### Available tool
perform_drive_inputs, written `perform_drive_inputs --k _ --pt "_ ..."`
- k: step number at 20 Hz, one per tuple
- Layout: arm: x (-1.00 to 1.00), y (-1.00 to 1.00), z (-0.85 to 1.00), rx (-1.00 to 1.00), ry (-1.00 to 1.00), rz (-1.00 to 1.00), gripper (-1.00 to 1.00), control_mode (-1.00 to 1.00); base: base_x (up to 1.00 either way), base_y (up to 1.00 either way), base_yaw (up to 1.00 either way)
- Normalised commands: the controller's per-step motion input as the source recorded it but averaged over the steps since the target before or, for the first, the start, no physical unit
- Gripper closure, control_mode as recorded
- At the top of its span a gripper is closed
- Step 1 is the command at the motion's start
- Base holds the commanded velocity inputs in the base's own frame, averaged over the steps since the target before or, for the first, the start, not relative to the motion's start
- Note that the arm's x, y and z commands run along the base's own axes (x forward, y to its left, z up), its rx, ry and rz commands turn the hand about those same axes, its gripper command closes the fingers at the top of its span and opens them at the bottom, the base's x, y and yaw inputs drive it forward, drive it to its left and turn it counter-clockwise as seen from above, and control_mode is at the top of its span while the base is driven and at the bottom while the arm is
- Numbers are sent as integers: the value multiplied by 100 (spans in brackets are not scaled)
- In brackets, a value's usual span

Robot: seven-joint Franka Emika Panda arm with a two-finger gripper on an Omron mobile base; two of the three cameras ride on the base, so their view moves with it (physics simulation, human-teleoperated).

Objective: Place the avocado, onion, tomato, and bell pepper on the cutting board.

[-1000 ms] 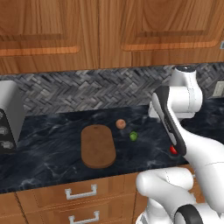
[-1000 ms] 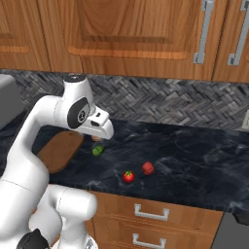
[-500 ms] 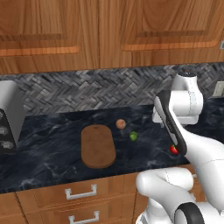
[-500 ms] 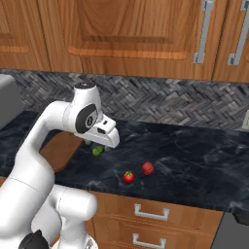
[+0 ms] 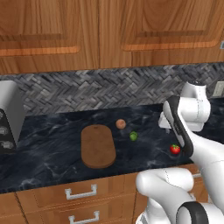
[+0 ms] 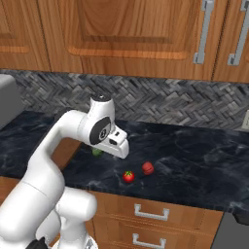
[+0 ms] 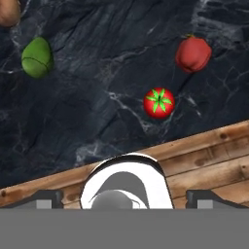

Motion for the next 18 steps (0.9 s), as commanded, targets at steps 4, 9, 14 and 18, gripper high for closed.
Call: perform_drive_inputs --k 4,9,14,18 --pt "0 -16 -36 1 4 0 -100 -100 0 0 0" --pt "0 -15 -32 1 3 0 -100 -100 0 0 0" --pt "0 -21 -27 4 1 0 -100 -100 0 0 0" --pt "8 -14 -19 3 1 0 -100 -100 0 0 0"
